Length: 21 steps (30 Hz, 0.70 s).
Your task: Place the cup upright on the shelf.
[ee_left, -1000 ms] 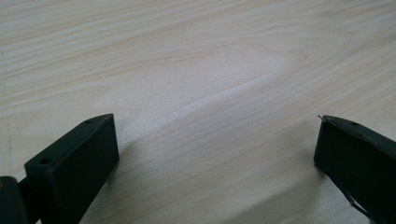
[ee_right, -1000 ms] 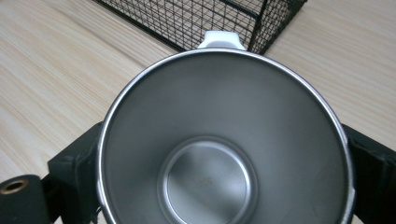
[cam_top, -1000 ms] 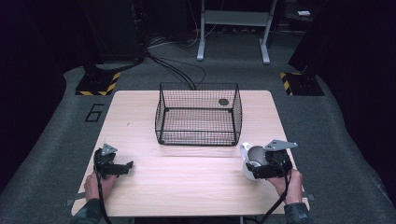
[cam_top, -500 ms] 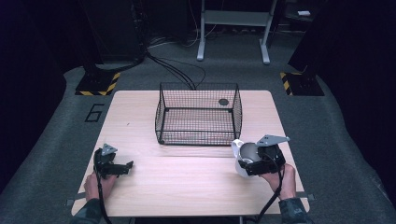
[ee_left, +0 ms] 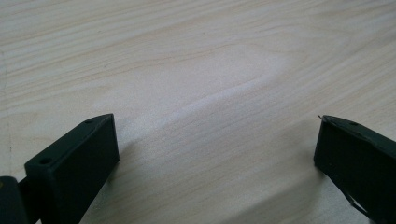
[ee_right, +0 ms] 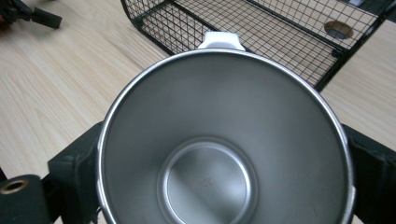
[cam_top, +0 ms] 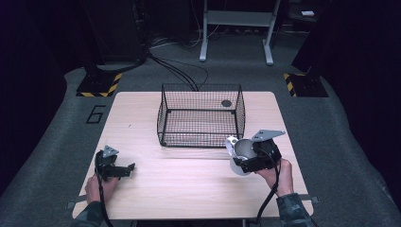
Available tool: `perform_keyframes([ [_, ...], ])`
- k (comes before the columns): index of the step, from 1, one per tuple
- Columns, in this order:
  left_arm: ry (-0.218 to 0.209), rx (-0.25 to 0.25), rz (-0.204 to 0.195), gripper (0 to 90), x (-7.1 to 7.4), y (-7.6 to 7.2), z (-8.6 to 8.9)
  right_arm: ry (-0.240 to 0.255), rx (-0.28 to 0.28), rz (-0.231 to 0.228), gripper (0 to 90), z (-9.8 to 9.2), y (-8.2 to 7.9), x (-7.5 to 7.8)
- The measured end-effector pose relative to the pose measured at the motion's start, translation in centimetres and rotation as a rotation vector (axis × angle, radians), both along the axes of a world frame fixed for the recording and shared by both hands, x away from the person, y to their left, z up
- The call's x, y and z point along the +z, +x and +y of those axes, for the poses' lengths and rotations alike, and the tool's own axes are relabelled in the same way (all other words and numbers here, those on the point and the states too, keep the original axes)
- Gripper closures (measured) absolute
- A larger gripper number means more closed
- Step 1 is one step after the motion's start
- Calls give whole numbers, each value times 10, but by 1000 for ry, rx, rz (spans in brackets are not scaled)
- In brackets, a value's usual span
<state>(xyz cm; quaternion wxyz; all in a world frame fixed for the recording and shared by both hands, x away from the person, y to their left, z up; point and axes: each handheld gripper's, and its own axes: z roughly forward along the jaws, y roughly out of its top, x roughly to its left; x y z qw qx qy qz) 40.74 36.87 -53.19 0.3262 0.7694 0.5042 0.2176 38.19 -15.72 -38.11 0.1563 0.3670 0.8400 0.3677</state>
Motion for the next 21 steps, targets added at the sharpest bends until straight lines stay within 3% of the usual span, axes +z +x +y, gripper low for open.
perform_keyframes([
  [21,-2,2,-5,0,0,0,0,18,55,-2,58,36,22,29],
])
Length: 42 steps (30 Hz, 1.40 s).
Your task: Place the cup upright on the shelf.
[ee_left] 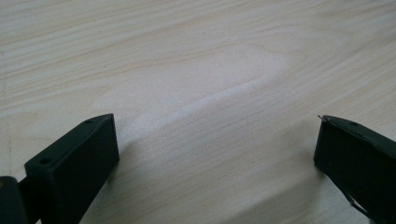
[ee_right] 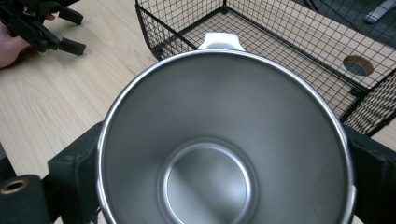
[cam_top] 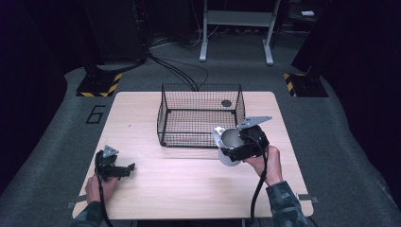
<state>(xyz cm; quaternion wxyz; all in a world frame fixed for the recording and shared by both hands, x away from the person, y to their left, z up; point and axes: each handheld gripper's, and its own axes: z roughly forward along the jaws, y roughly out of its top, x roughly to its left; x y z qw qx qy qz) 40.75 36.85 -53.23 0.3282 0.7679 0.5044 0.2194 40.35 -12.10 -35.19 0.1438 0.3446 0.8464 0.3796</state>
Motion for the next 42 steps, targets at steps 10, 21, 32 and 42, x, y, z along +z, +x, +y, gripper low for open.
perform_keyframes([
  [10,0,0,0,0,0,0,0,9,5,-7,57,10,11,14],
  [21,0,0,0,0,0,0,0,-1,20,-39,58,17,24,32],
  [32,0,0,0,0,0,0,0,-2,23,-50,58,21,37,43],
  [42,0,-1,0,0,0,0,0,-3,6,-36,58,25,50,51],
])
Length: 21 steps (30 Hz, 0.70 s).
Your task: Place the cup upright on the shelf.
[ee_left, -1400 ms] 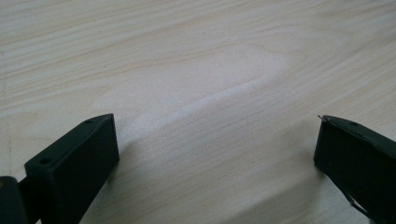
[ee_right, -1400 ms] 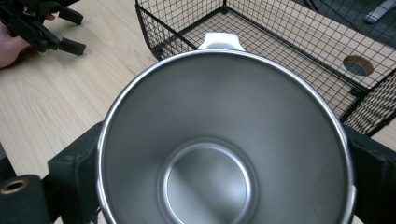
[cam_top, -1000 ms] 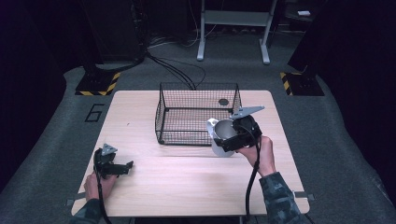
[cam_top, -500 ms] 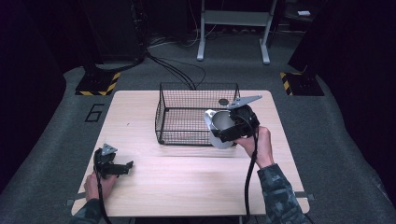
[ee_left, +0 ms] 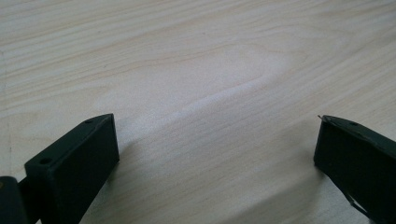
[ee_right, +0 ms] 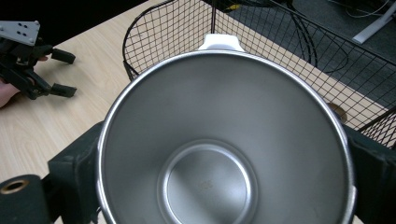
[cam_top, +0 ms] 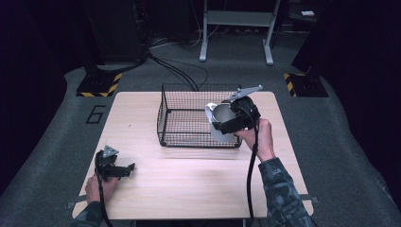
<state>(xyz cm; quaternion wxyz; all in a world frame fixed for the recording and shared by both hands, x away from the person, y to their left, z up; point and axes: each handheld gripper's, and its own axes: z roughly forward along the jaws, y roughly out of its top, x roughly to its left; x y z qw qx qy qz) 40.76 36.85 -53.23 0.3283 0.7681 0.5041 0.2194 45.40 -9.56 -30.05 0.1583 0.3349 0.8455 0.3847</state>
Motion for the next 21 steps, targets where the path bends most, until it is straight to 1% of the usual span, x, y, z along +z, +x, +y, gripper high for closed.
perform_keyframes([
  [1,0,0,0,0,0,0,0,1,-5,8,58,0,1,0],
  [2,0,0,0,0,0,0,0,0,-1,-5,58,0,3,0],
  [6,0,1,-1,0,0,0,0,-2,0,-6,58,2,10,3],
  [7,0,1,0,0,0,0,0,2,-12,1,58,3,10,4],
  [8,0,1,0,0,0,0,0,-6,-6,-1,58,3,12,5],
  [10,0,0,0,0,0,0,0,-2,-12,-9,58,4,16,6],
  [11,0,0,0,0,0,0,0,-6,-9,-3,58,4,18,7],
  [13,0,0,-1,0,0,0,0,-3,-12,-7,58,6,22,7],
  [14,0,0,-1,0,0,0,0,-6,-18,0,58,6,23,8],
  [15,0,0,-1,0,0,0,0,-10,-10,-8,58,6,26,8],
  [16,0,0,0,0,0,0,0,-4,-26,4,58,8,27,9],
  [17,0,0,-1,0,0,0,0,-13,-20,0,58,8,29,9],
  [20,0,1,-1,0,0,0,0,-14,-21,-7,58,11,36,9],
  [21,0,1,-1,0,0,0,0,-15,-26,5,58,12,37,9],
])
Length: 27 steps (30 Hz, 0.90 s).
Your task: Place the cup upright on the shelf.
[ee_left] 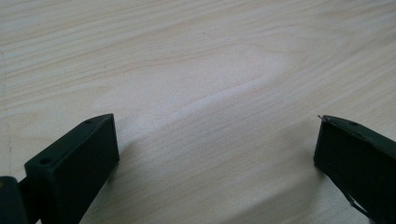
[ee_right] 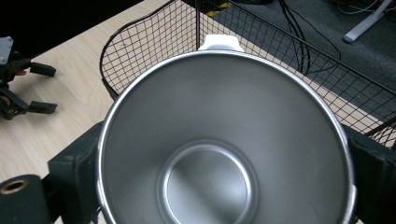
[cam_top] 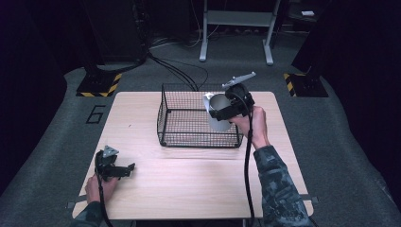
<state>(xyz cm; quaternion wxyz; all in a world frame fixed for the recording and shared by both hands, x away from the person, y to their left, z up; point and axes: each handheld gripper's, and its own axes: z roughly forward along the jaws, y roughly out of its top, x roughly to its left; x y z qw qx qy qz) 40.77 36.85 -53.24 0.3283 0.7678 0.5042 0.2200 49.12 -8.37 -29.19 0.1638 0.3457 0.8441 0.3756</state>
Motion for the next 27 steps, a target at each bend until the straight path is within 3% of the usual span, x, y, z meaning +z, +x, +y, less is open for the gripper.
perform_keyframes([
  [13,-7,5,1,0,0,0,-1,-21,-29,34,58,15,28,-13],
  [27,-6,4,8,0,0,0,-1,-28,-75,70,58,18,52,-32],
])
